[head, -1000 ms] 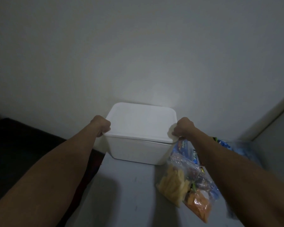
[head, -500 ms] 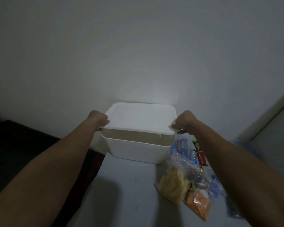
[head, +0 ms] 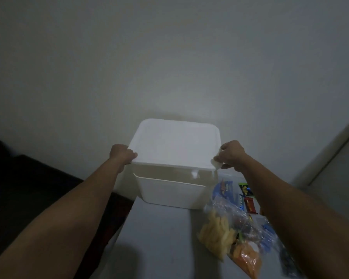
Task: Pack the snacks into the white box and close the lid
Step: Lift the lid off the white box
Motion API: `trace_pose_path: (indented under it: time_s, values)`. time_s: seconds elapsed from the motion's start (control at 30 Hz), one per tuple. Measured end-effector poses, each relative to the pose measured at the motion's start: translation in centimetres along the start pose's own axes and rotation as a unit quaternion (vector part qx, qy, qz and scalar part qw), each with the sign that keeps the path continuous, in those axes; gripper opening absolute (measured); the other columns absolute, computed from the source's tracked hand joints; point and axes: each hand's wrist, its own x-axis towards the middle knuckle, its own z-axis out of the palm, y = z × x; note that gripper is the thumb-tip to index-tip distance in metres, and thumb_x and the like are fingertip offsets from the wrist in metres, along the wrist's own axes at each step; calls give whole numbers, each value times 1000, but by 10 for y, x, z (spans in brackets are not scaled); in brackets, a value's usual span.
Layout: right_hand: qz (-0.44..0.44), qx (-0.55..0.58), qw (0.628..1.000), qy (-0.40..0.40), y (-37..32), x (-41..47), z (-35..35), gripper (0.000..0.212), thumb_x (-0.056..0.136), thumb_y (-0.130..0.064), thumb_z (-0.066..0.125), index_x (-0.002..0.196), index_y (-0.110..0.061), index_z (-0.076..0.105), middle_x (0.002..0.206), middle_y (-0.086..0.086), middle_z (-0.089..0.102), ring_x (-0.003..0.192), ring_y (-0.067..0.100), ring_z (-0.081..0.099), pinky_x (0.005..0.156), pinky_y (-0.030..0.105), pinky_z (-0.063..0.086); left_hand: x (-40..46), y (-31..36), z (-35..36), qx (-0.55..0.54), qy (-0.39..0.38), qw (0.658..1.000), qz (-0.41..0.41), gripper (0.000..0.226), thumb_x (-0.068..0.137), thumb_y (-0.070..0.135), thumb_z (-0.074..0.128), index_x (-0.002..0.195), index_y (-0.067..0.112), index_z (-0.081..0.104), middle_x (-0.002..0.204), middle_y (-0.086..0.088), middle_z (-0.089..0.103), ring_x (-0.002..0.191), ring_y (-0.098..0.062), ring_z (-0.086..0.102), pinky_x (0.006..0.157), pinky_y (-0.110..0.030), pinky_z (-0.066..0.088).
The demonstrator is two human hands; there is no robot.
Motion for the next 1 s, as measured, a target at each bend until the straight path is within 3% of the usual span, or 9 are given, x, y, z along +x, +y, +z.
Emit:
trace_pose_path:
  time_s: [0.17, 0.27, 0.33, 0.47, 0.6, 0.7, 0.8, 0.9, 1.0]
  values:
    - [-3, 5, 999, -42, -3, -17, -1, 42, 77, 2, 74, 115, 10, 58, 99, 19, 63, 90, 34, 68, 76, 45, 60, -8, -13, -14, 13, 52, 998, -32, 42, 84, 25, 71, 105, -11, 63, 109, -20, 67, 93, -32, 64, 69, -28, 46]
    - [-9, 4, 996, -94, 1, -34, 4, 59, 78, 4, 73, 132, 3, 48, 106, 15, 58, 94, 31, 65, 66, 36, 60, -15, -25, -27, 25, 49, 998, -13, 50, 86, 26, 67, 125, -4, 56, 127, -16, 60, 108, -34, 60, 83, -32, 52]
    - [-15, 2, 993, -121, 4, -44, 8, 69, 78, 5, 73, 138, -1, 42, 114, 14, 54, 95, 31, 63, 58, 32, 60, -24, -34, -37, 3, 41, 999, -5, 55, 84, 21, 68, 135, 9, 52, 131, -11, 59, 106, -31, 62, 89, -36, 53]
    - [-23, 0, 989, -143, 14, -60, 15, 86, 75, 5, 75, 147, -12, 31, 134, 15, 45, 103, 33, 59, 52, 31, 60, -49, -52, -53, 23, 38, 999, 9, 38, 86, 21, 65, 123, 10, 63, 117, -9, 67, 96, -28, 63, 90, -37, 52]
    - [-49, -4, 986, -158, 21, -78, 19, 87, 73, 8, 75, 147, -15, 33, 134, 17, 49, 102, 36, 59, 50, 32, 59, -84, -60, -65, 26, 80, 996, -28, 41, 88, 27, 64, 114, -6, 61, 110, -14, 63, 93, -31, 59, 83, -36, 50]
    - [-66, -16, 983, -168, 29, -97, 20, 89, 73, 9, 75, 147, -14, 33, 130, 18, 51, 99, 36, 60, 49, 32, 59, -118, -67, -68, 36, 100, 994, -37, 37, 91, 23, 59, 112, -8, 59, 106, -12, 61, 89, -29, 57, 77, -34, 47]
    - [-79, -37, 979, -182, 43, -116, 22, 87, 74, 8, 75, 147, -15, 33, 120, 18, 53, 94, 35, 61, 57, 38, 60, -154, -85, -70, 27, 109, 992, -64, 29, 92, 21, 57, 108, -3, 60, 94, -10, 56, 82, -25, 54, 73, -33, 44]
    - [-88, -76, 974, -192, 58, -132, 29, 87, 75, 2, 77, 147, -19, 34, 122, 16, 51, 96, 34, 60, 71, 48, 59, -184, -119, -72, -7, 125, 983, -133, 28, 89, 24, 59, 100, -2, 59, 92, -13, 59, 76, -27, 57, 71, -37, 50]
    - [-119, -142, 966, -180, 69, -144, 44, 89, 76, -1, 75, 149, -25, 30, 126, 16, 52, 91, 33, 63, 69, 49, 60, -211, -162, -77, 5, 133, 971, -200, 23, 84, 17, 59, 92, -4, 61, 91, -17, 63, 73, -30, 60, 68, -39, 54]
